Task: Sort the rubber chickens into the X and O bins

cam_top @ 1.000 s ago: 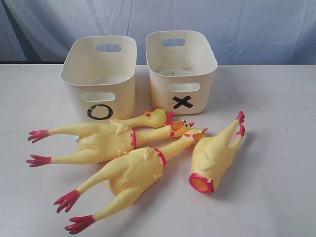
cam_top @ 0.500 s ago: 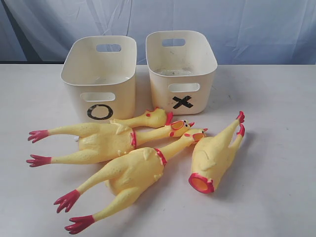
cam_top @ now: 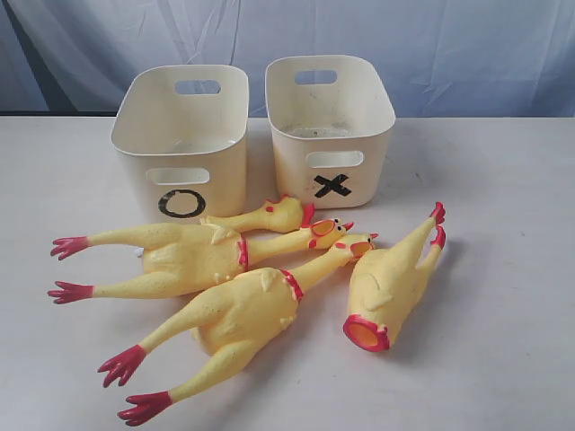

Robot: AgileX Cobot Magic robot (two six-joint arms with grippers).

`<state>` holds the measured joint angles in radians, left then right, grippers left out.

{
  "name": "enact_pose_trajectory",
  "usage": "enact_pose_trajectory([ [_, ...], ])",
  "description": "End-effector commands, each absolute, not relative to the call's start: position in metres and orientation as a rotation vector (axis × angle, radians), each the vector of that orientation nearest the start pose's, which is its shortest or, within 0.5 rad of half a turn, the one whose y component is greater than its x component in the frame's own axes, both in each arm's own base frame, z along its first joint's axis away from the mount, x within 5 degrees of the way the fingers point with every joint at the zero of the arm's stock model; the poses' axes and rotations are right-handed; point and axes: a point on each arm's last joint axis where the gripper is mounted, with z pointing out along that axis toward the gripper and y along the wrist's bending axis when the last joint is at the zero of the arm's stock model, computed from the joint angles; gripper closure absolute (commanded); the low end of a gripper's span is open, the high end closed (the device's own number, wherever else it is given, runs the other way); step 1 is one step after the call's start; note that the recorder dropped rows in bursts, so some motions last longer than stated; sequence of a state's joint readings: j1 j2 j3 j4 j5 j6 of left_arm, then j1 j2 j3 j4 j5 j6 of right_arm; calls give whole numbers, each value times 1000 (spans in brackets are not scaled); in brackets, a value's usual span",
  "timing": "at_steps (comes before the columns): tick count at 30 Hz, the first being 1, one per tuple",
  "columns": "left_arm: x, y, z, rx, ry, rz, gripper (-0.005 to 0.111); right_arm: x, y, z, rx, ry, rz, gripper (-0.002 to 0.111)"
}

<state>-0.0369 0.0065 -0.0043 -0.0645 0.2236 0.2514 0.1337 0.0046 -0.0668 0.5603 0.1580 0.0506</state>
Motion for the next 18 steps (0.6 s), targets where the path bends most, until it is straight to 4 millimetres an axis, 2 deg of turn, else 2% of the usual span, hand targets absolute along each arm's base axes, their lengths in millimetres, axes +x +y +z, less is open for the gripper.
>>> enact_pose_trajectory([
  [1, 56, -3, 194, 199, 1688, 95, 107, 50, 20, 254, 161, 1640, 581, 107],
  [5, 56, -3, 194, 199, 1688, 95, 107, 59, 29, 286, -35, 1780, 503, 107],
  [11, 56, -3, 194, 199, 1688, 95, 107, 92, 41, 323, -238, 1984, 463, 107],
  [14, 56, -3, 194, 199, 1688, 95, 107, 112, 45, 336, -305, 2049, 455, 107],
  [18, 56, -3, 194, 199, 1688, 95, 107, 140, 50, 339, -360, 2165, 455, 107],
])
